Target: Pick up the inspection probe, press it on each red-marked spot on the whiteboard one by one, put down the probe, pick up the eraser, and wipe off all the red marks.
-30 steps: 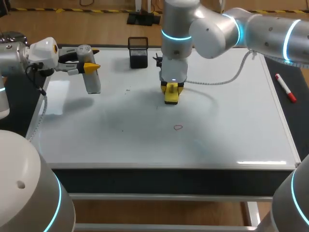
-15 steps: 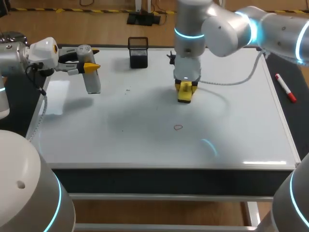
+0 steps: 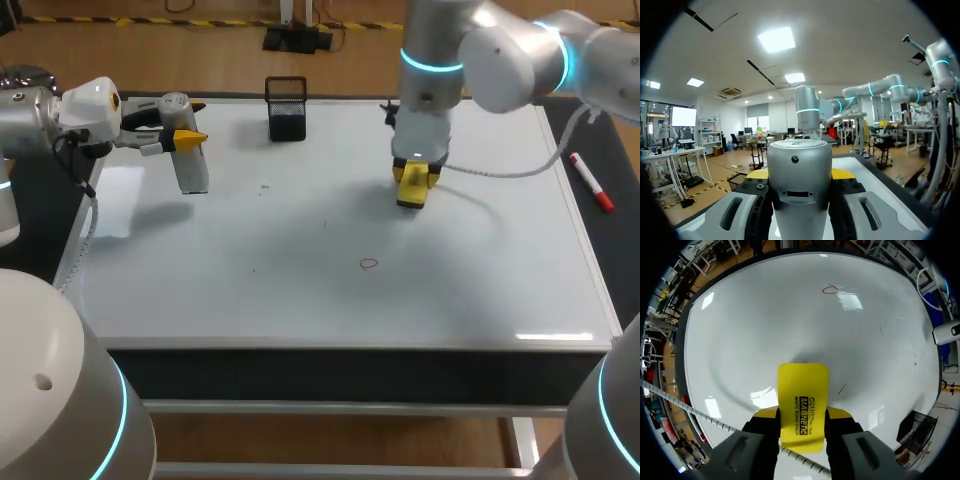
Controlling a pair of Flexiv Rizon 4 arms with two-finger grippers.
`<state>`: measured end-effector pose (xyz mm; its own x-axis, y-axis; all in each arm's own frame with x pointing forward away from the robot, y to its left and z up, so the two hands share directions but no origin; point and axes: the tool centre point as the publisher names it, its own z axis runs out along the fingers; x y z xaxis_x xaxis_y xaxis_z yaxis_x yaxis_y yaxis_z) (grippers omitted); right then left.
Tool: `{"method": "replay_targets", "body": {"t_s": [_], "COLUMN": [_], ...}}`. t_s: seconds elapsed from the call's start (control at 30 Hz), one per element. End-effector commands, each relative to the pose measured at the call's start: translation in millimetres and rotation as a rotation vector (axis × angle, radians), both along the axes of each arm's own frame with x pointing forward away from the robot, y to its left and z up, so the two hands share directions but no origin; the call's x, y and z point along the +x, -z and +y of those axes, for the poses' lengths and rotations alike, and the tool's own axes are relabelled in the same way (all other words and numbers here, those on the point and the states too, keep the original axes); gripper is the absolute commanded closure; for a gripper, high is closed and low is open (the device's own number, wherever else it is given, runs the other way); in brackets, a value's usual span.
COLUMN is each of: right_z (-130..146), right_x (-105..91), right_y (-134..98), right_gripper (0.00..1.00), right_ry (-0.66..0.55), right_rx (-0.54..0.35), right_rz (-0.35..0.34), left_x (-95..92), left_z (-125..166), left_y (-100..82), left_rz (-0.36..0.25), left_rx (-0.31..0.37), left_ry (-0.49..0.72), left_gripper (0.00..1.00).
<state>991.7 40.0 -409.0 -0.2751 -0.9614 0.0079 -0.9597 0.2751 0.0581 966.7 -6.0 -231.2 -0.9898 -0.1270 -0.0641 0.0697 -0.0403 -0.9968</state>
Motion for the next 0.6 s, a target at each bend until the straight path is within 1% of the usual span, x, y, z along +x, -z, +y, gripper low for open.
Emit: {"method": "replay_targets", "body": {"t_s": [0.03, 0.27, 0.5, 0.6], "right_z": [-26.1, -75.6, -126.5, -144.2], "right_x": [3.5, 10.2, 14.6, 15.0], "right_y": [-27.9, -50.7, -62.5, -65.9], "right_gripper": [1.0, 1.0, 1.0, 1.0], "right_ry": [0.0, 0.033, 0.047, 0.045], "right_rx": [0.016, 0.03, 0.042, 0.044], "right_rz": [0.0, -0.038, -0.062, -0.065], "left_x": [-0.6, -0.6, -0.6, -0.6], "left_z": [-0.2, -0.2, -0.2, -0.2], "left_y": [-1.3, -1.3, -1.3, -1.3], "left_rz": [-0.001, -0.001, -0.001, -0.001], "left_rx": [0.001, 0.001, 0.001, 0.001], "left_ry": [-0.002, -0.002, -0.002, -0.002], "left_gripper": [1.0, 1.0, 1.0, 1.0]}}
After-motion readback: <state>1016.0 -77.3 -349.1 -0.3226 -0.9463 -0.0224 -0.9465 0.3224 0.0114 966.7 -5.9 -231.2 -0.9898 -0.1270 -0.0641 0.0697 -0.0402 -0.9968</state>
